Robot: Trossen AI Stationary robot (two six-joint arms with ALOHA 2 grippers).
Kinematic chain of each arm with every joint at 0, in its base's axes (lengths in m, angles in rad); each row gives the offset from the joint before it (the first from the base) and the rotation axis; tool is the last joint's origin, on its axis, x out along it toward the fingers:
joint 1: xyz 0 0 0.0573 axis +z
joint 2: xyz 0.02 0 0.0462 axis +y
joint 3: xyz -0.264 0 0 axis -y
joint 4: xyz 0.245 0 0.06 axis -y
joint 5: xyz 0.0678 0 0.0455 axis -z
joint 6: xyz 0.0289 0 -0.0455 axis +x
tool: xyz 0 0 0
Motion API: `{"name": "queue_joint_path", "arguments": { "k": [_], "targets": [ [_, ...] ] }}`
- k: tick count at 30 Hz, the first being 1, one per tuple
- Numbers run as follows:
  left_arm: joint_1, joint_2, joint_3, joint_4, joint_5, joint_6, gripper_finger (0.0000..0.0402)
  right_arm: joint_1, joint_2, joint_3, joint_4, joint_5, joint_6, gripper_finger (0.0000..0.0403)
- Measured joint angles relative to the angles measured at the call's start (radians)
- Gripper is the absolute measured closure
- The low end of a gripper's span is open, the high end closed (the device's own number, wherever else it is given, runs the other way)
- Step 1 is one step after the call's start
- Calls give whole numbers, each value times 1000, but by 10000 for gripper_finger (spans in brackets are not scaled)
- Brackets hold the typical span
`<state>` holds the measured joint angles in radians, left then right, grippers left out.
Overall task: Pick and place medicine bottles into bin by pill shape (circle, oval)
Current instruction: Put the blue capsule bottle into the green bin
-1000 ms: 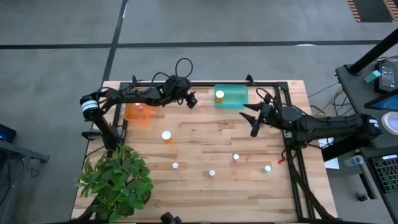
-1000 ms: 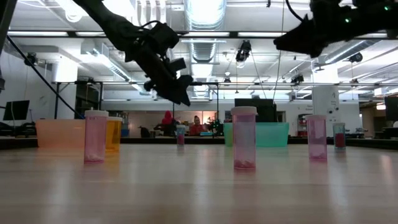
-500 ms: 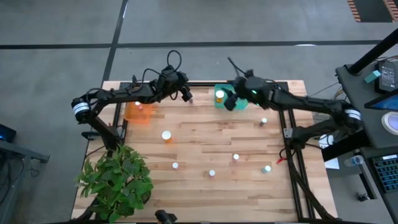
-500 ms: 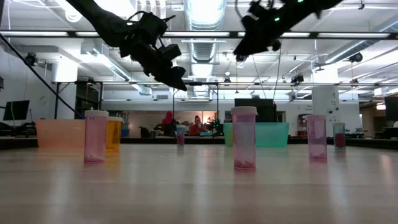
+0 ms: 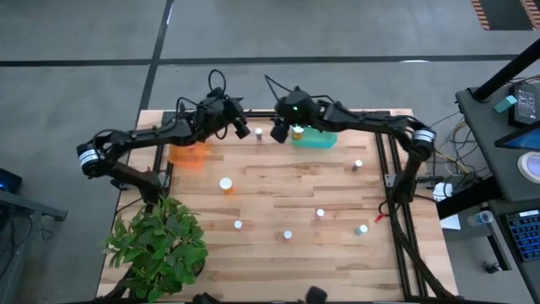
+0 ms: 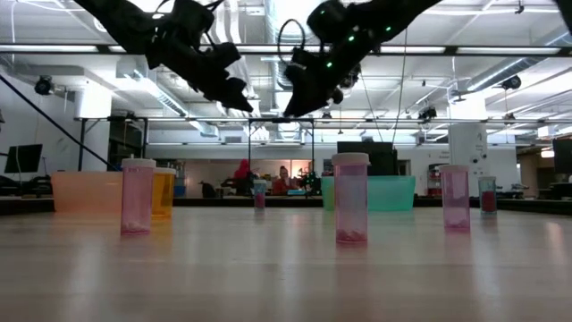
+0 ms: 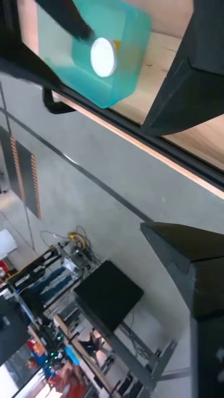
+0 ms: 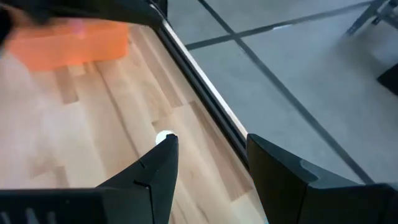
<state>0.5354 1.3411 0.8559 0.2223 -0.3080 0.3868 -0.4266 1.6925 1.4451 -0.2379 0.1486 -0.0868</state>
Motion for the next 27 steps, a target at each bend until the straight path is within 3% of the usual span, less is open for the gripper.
{"name": "queue_joint_path", "arguments": {
  "k": [15,27],
  "targets": [
    [2,-20,-47,65,-2,14,182,-20,335,263,-50,-13,183,227],
    [2,-20,-58,71,-7,13,182,-23,569,582,-337,-29,262,162]
  ]
}}
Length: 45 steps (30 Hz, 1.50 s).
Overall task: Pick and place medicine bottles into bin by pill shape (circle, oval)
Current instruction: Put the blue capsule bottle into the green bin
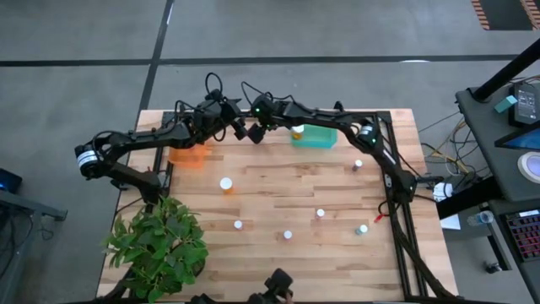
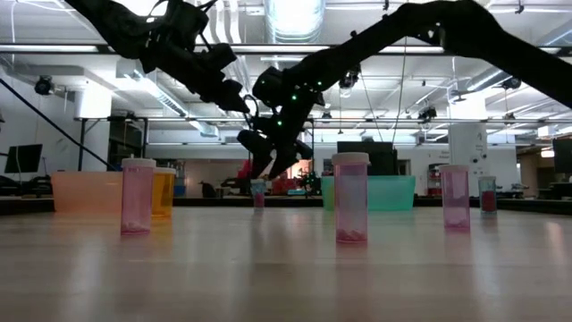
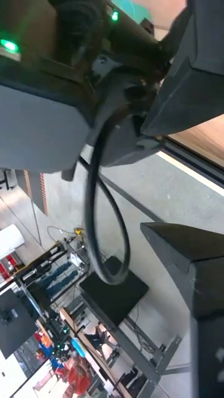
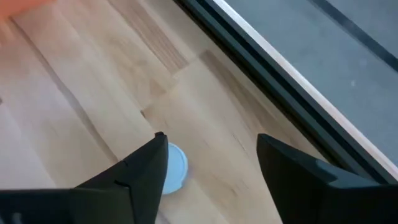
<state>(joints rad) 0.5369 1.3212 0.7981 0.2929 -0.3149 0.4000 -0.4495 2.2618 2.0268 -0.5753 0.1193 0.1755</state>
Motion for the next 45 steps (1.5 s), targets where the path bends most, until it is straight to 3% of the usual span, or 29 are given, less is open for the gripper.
{"name": "queue_joint_path", "arguments": {
  "k": [12,15,19,21,30,45],
  "targets": [
    [0,0,-2,5,0,0,182,4,5,42,-51,-15,-54,108],
    [0,0,-2,5,0,0,182,4,-26,41,-121,-48,-221,111],
    [0,0,-3,12,0,0,182,-4,-68,44,-342,-279,-563,125],
    [0,0,-3,13,0,0,182,-4,-70,38,-385,-336,-648,135],
    [0,0,-3,13,0,0,182,-3,-27,20,-273,-288,-632,167],
    [0,0,-3,12,0,0,182,-4,-1,-21,-226,-245,-629,173]
  ]
}}
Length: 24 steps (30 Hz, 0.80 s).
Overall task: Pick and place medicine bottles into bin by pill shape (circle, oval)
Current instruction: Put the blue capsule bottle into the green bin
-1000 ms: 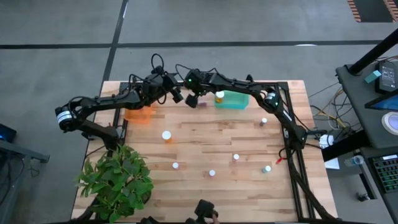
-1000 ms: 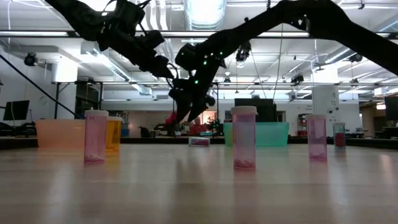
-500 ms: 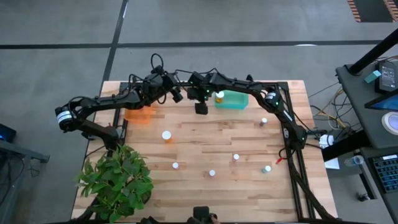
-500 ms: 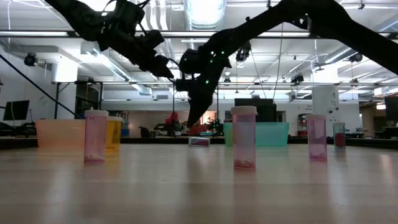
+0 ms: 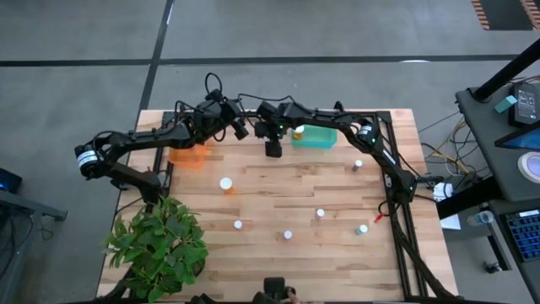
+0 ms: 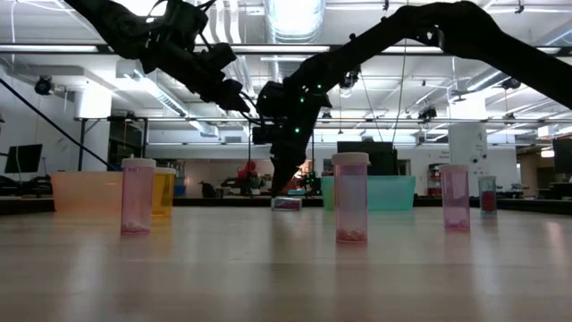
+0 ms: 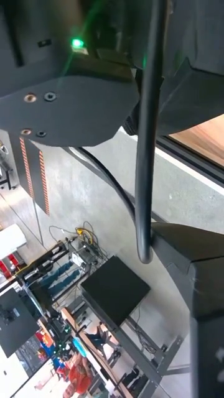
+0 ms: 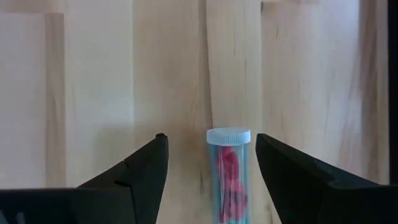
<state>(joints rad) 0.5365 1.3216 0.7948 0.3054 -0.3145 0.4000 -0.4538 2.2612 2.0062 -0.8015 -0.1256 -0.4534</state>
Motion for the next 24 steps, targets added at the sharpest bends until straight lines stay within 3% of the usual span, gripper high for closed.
{"name": "queue_joint_path", "arguments": {
  "k": [12,24],
  "targets": [
    [0,0,-1,0,0,0,182,-3,-2,-110,90,39,-2,196],
    [0,0,-1,1,0,0,182,-2,0,-107,102,42,17,308]
  ]
}}
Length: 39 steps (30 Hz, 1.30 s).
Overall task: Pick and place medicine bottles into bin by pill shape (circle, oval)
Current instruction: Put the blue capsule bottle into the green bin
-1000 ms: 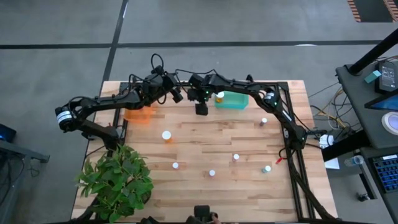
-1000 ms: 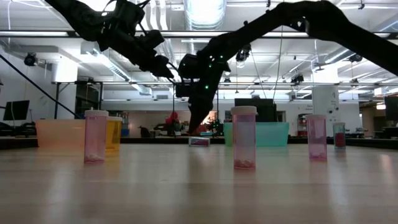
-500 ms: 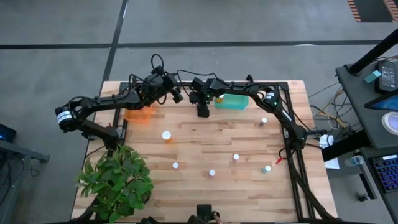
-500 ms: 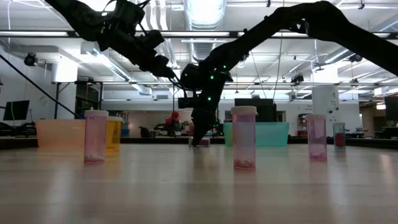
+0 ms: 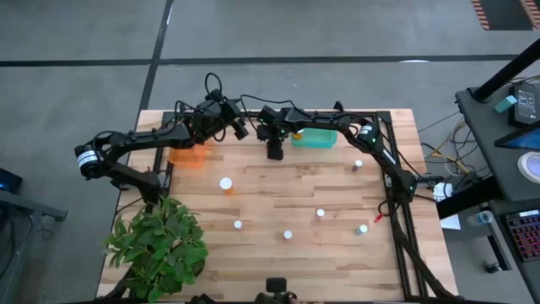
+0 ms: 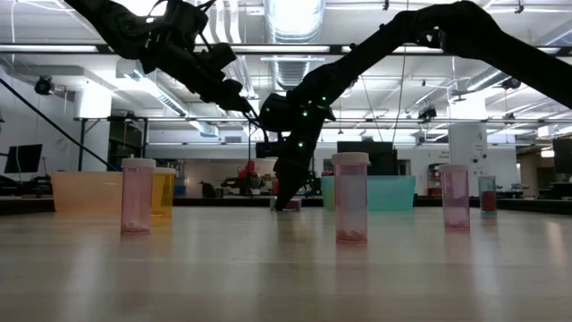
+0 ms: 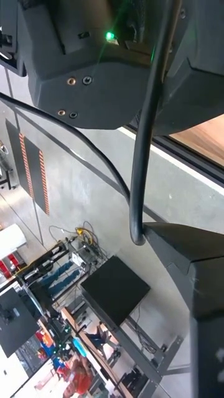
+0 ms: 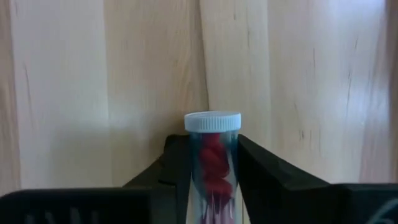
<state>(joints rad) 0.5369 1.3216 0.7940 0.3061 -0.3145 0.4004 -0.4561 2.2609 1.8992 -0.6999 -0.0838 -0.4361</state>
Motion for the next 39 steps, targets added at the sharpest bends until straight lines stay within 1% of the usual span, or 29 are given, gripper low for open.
{"name": "queue_joint_path", "arguments": {
  "k": [2,4,10,13,17,19,22,24,27,30,33,37,39],
  "targets": [
    [0,0,0,0,0,0,182,0,1,8,0,0,7,322],
    [0,0,0,0,0,0,182,0,1,15,-2,-1,7,327],
    [0,0,0,1,0,0,182,1,-42,24,-42,-1,9,308],
    [0,0,0,1,11,0,182,4,-99,14,-92,-2,20,305],
    [0,0,0,9,67,0,182,8,-187,-21,-146,-12,51,304],
    [0,0,0,23,107,0,182,11,-249,-71,-137,-32,67,304],
    [0,0,0,35,155,0,182,18,-366,-185,-67,-54,106,303],
    [-1,0,0,35,175,0,182,28,-451,-285,10,-55,136,303],
    [-1,0,0,56,206,-1,182,50,-584,-456,172,-55,188,303],
    [-2,0,0,87,273,-8,182,72,-709,-635,400,-56,241,303],
    [-3,0,0,118,376,-28,182,92,-814,-815,656,-55,287,303],
    [-5,0,0,154,497,-56,182,118,-915,-1022,988,-55,338,303],
    [-11,0,0,159,534,-62,182,127,-950,-1103,1131,-55,370,303]
  ]
}}
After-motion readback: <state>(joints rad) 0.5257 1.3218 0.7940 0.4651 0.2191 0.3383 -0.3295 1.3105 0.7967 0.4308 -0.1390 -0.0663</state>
